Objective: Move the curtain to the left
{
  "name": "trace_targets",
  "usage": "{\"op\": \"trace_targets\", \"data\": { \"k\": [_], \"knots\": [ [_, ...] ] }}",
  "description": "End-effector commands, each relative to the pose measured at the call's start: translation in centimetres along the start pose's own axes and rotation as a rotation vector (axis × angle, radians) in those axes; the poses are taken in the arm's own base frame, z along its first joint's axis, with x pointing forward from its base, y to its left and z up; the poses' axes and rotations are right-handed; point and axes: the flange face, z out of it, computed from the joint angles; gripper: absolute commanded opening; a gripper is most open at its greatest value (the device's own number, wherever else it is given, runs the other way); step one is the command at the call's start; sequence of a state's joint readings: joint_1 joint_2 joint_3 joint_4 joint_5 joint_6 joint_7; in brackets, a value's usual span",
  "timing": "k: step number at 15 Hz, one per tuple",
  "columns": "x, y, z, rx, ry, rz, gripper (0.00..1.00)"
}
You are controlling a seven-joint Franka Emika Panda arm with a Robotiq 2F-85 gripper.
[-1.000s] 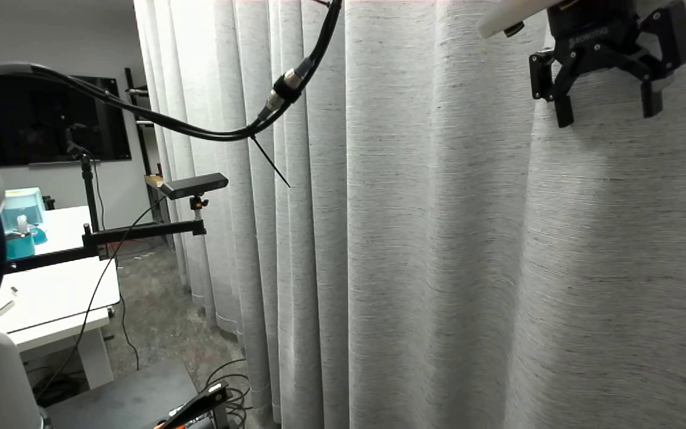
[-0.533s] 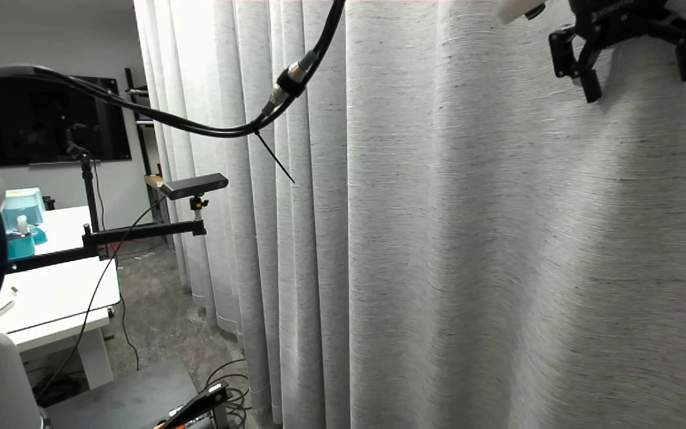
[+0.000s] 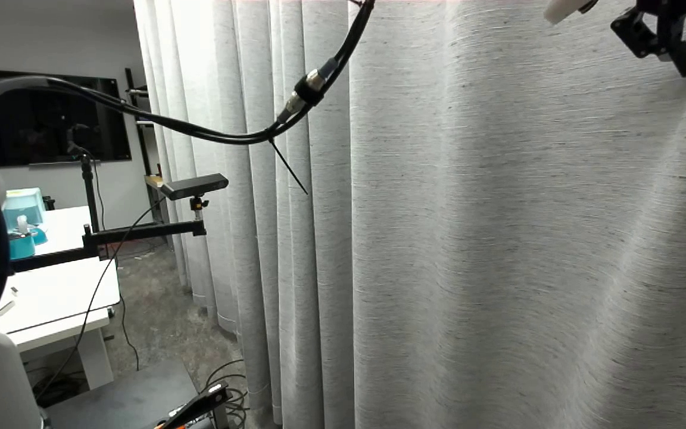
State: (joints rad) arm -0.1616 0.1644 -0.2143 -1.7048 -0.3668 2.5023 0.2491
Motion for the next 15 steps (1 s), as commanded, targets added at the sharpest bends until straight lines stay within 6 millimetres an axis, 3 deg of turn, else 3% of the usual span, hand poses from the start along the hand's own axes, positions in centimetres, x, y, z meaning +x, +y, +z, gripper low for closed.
{"op": "trace_targets", "data": {
  "k": [1, 6, 9, 11, 15],
  "knots": [
    [1.6, 0.8, 1.6, -0.06, 0.031, 0.038, 0.36],
    [2.6, 3.2, 3.8, -0.096, -0.002, 0.104, 0.01],
    [2.8, 1.9, 4.5, -0.11, -0.006, 0.13, 0.0],
    [2.7, -1.3, 4.1, -0.101, 0.001, 0.128, 0.0],
    [1.5, -9.8, 2.3, -0.076, 0.022, 0.093, 0.0]
  ]
}}
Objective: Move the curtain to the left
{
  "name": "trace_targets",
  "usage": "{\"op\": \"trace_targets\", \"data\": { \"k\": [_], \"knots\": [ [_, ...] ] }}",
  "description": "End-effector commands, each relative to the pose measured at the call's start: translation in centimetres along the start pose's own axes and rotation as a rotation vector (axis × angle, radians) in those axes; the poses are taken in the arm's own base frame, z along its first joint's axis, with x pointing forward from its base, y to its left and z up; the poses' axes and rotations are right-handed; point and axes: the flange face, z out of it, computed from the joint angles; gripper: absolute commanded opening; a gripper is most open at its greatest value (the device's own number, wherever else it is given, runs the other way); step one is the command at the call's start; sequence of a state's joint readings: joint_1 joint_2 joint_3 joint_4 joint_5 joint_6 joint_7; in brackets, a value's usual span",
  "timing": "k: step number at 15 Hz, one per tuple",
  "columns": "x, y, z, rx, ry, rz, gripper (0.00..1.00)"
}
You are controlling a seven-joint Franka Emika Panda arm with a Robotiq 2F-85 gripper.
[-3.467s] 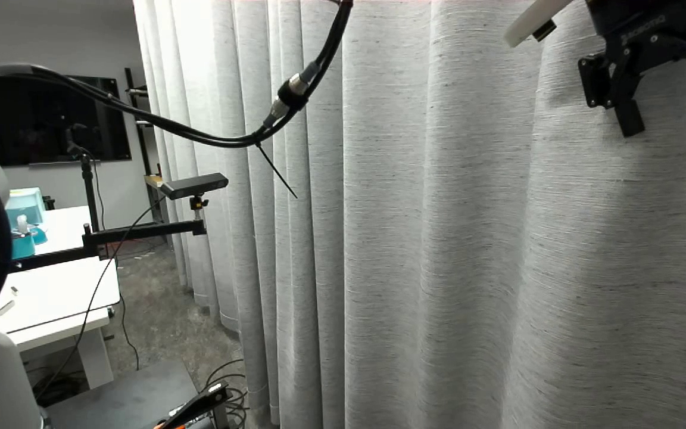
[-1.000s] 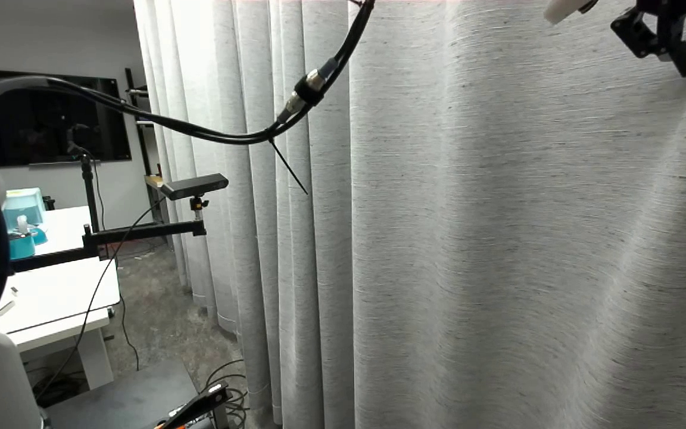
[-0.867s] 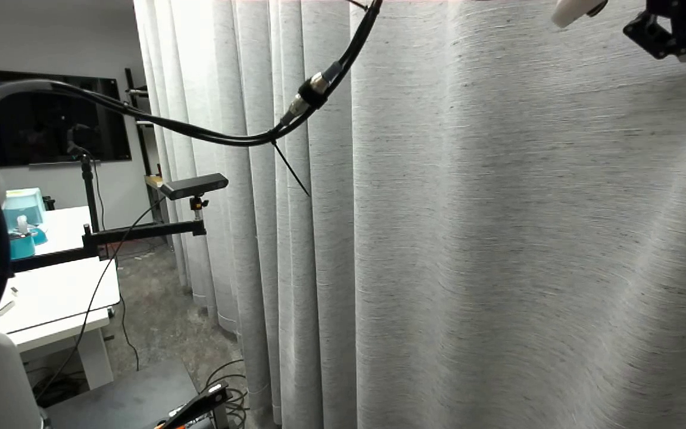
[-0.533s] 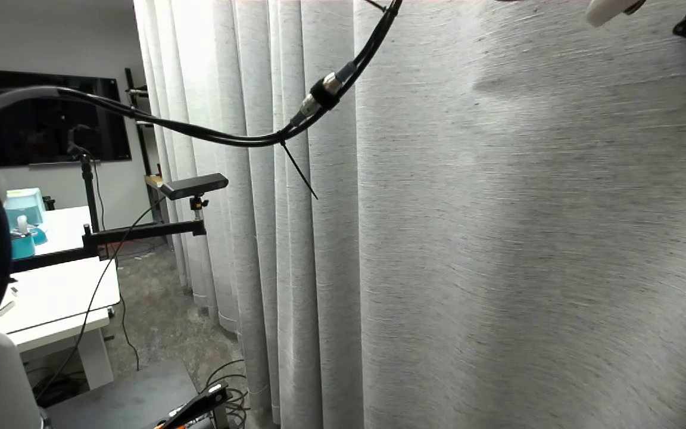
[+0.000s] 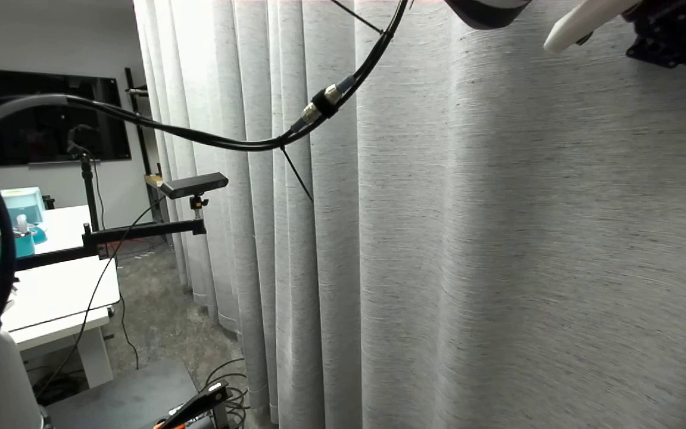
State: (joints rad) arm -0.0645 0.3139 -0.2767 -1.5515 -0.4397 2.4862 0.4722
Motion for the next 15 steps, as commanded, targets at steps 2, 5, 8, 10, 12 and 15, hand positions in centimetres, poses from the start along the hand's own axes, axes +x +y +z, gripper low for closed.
{"op": "trace_targets", "data": {
  "k": [2, 5, 8, 10, 12, 15],
  "knots": [
    [-2.7, -9.3, -2.3, -0.013, 0.01, -0.048, 0.0],
    [-4.4, -15.4, -5.2, 0.015, 0.035, -0.087, 0.0],
    [-5.8, -18.6, -7.5, 0.049, 0.055, -0.131, 0.0],
    [-7.2, -20.2, -9.0, 0.069, 0.09, -0.173, 0.0],
    [-8.7, -22.0, -10.7, 0.08, 0.129, -0.202, 0.0],
    [-11.8, -24.4, -13.8, 0.097, 0.149, -0.241, 0.0]
  ]
}}
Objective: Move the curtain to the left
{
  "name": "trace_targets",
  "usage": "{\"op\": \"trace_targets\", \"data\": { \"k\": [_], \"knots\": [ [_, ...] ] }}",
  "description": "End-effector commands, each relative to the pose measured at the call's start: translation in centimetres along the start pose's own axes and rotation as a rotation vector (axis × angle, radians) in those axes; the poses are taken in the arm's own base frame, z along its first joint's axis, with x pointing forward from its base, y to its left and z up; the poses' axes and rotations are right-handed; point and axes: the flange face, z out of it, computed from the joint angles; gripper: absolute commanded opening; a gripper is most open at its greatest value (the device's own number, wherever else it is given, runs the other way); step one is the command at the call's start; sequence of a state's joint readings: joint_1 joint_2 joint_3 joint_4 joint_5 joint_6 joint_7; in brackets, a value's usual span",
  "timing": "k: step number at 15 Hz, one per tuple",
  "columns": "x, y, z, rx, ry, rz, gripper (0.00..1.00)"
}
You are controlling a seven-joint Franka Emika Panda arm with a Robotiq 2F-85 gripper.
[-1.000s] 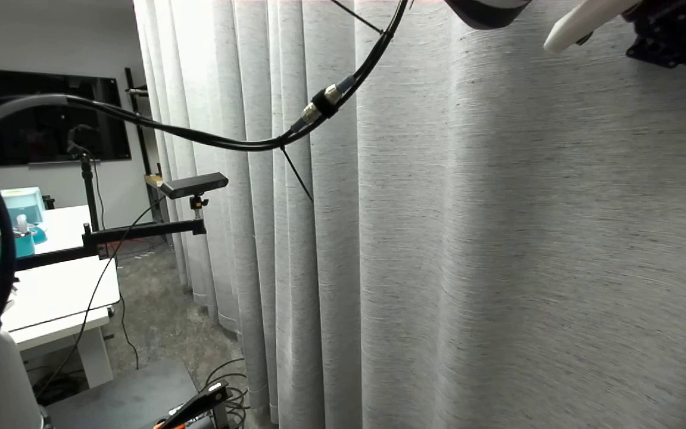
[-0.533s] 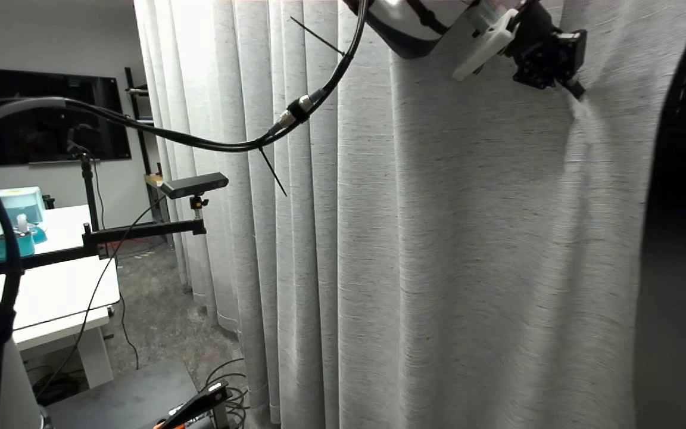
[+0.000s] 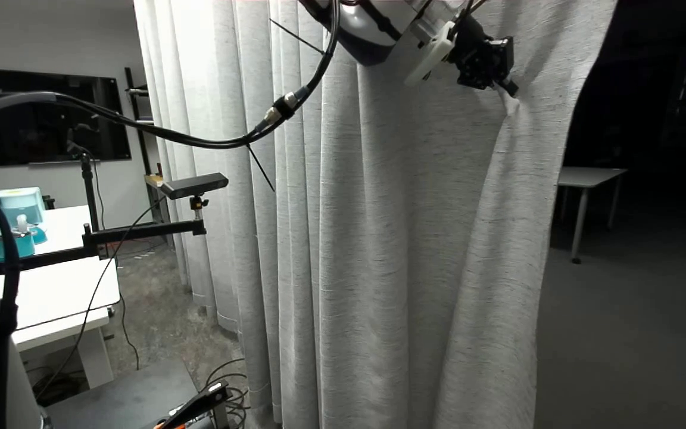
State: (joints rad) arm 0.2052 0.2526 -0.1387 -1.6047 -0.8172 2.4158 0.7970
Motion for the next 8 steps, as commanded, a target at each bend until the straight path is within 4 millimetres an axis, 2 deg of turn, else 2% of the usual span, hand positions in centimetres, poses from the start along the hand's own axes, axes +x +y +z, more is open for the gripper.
{"op": "trace_targets", "data": {
  "k": [1, 6, 8],
  "knots": [
    [-4.8, -4.9, -3.0, 0.034, -0.017, -0.038, 0.0],
    [-6.6, -9.0, -9.9, 0.055, -0.001, -0.057, 0.0],
    [-7.0, -11.3, -12.7, 0.062, 0.01, -0.068, 0.0]
  ]
}}
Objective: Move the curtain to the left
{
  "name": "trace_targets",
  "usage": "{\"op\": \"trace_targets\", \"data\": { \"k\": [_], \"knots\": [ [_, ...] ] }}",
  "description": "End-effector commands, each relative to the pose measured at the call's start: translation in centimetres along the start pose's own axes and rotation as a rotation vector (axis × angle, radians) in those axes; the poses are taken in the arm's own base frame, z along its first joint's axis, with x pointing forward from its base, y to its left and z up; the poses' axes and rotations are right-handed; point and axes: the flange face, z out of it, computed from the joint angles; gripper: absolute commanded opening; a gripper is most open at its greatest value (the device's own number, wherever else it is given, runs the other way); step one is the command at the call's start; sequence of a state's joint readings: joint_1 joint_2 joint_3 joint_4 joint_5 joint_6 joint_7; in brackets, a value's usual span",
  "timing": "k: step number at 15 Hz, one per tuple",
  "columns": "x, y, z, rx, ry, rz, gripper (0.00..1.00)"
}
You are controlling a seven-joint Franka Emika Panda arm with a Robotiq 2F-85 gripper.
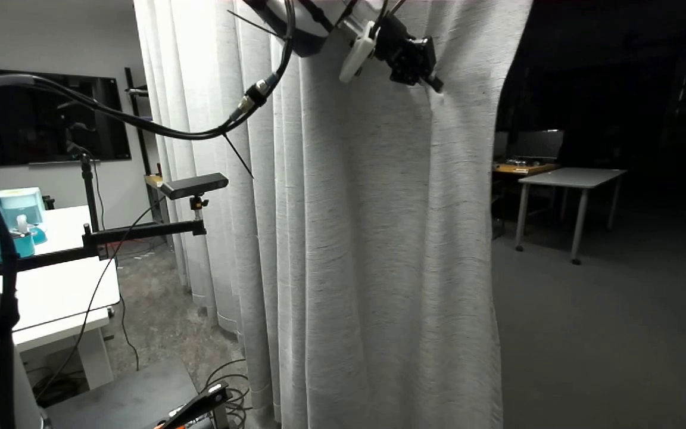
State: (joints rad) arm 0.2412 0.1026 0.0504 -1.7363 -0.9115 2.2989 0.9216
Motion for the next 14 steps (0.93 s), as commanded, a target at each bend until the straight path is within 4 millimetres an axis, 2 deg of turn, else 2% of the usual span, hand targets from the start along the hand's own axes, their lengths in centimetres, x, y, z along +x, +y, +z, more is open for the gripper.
{"op": "trace_targets", "data": {
  "k": [1, 4, 9, 14],
  "knots": [
    [-3.2, -6.2, -3.1, 0.014, -0.024, -0.024, 0.0],
    [-3.4, -10.6, -6.8, 0.024, -0.004, -0.013, 0.0],
    [-3.9, -18.0, -12.4, 0.02, 0.16, 0.006, 0.0],
    [-4.5, -24.3, -15.5, 0.004, 0.304, 0.019, 0.0]
  ]
}}
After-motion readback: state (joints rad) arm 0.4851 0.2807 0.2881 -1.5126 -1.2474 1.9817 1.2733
